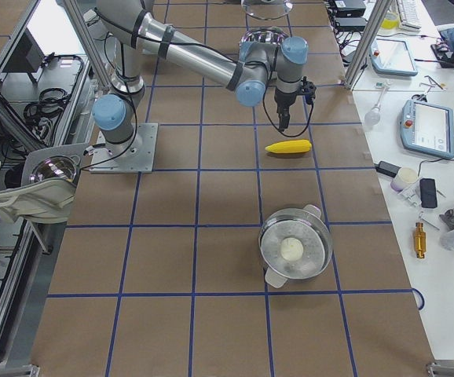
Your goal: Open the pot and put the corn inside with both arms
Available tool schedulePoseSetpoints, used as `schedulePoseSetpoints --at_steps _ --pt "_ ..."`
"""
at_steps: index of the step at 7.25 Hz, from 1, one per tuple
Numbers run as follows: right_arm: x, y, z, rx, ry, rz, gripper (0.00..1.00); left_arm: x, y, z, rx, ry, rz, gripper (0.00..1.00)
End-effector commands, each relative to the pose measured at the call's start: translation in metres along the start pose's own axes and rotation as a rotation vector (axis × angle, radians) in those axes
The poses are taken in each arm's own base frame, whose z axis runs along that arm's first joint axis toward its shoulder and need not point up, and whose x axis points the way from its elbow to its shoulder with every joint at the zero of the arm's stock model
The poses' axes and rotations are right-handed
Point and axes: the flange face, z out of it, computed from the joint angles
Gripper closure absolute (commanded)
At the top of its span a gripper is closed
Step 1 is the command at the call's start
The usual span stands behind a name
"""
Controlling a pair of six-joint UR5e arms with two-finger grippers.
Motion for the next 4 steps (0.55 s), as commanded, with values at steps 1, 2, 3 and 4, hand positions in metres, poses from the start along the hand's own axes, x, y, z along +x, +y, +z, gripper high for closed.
schedulePoseSetpoints --at_steps 1,2,3,4 --pt "0.003 -0.013 0.067 0.034 0.006 -0.046 0.00 -0.103 0.004 0.036 -0.059 0.006 0.017 0.96" --pt "0.004 -0.018 0.087 0.044 0.010 -0.069 0.00 -0.124 0.003 0.059 -0.042 0.004 0.036 0.97" --pt "0.005 -0.021 0.105 0.028 0.007 -0.077 0.00 -0.136 0.002 0.086 -0.014 -0.008 0.065 0.98" --pt "0.006 -0.024 0.120 0.016 0.008 -0.079 0.00 -0.143 0.008 0.115 -0.005 -0.016 0.081 0.98"
